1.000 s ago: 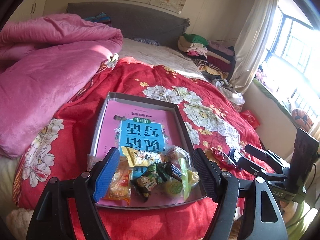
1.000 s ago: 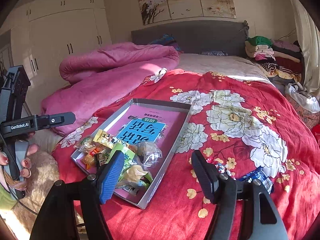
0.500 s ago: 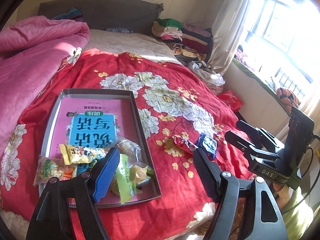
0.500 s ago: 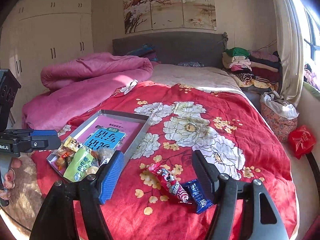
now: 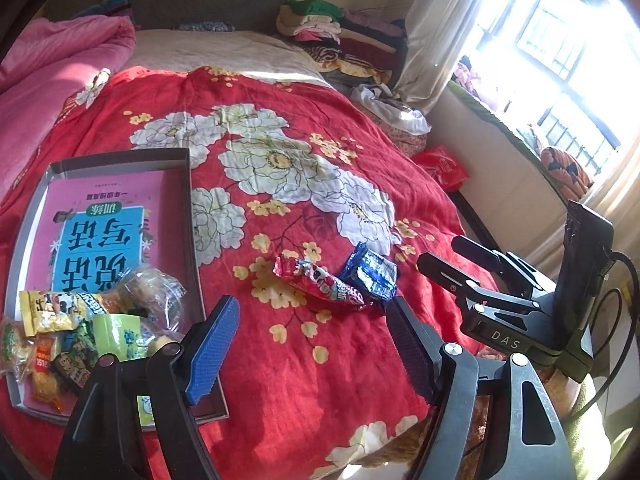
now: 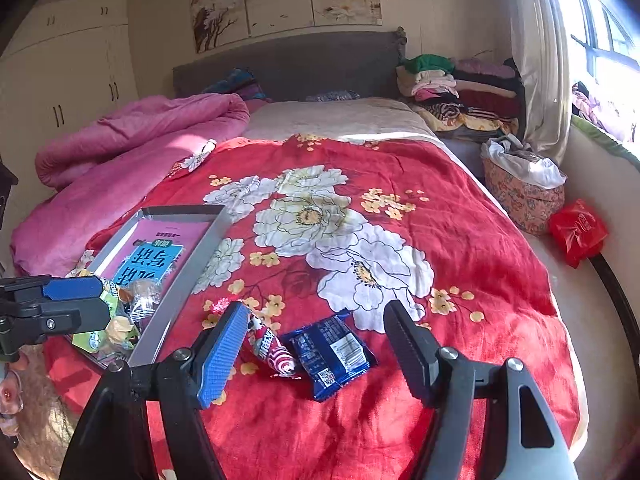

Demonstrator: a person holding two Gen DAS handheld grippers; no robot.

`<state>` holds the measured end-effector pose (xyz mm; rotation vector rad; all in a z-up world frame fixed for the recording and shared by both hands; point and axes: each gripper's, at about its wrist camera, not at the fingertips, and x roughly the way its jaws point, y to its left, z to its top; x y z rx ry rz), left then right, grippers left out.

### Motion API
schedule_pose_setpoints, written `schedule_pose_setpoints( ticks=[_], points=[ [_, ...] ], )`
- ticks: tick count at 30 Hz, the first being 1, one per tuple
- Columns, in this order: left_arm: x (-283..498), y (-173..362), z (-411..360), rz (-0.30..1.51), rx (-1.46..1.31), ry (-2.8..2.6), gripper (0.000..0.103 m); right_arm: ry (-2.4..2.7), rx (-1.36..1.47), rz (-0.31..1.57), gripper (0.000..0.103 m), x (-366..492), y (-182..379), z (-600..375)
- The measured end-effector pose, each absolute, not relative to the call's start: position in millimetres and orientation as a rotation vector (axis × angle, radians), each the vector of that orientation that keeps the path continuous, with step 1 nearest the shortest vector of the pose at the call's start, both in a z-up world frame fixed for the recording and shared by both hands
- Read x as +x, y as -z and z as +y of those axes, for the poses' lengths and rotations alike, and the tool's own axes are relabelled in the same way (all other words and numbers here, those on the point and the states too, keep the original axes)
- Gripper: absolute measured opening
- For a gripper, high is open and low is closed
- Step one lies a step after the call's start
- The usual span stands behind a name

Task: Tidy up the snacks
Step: 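Grasp the red candy stick with the left gripper while the right grasps the blue biscuit packet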

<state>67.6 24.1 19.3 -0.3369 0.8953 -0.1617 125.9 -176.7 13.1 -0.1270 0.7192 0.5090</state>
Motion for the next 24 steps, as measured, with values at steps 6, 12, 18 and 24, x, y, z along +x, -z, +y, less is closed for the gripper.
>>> schedule_pose_setpoints(
  ticks=[6,12,18,24],
  points=[
    [96.7,6.6,12.4,0.963,-0.403,0.167,0.077,-0.511,-0.205,0.786,0.07,136.8,3.1,-176.9],
    [128.1,34.5,4.7,1.038,-0.463,0.145,0.077,-0.483,-0.317,0.815,0.07,143.4,18.7,-172.1],
    [150.6,58.7,1.8,1.091,-0.498,0.094,0.077,-0.506,-0.358,0.866,0.07,151.9,35.5,-166.3],
    [161.9,70.3,-1.6,1.114,-0.493,0.076,0.077,-0.528,-0.386,0.933,0.07,162.2,53.2,-157.2]
  ],
)
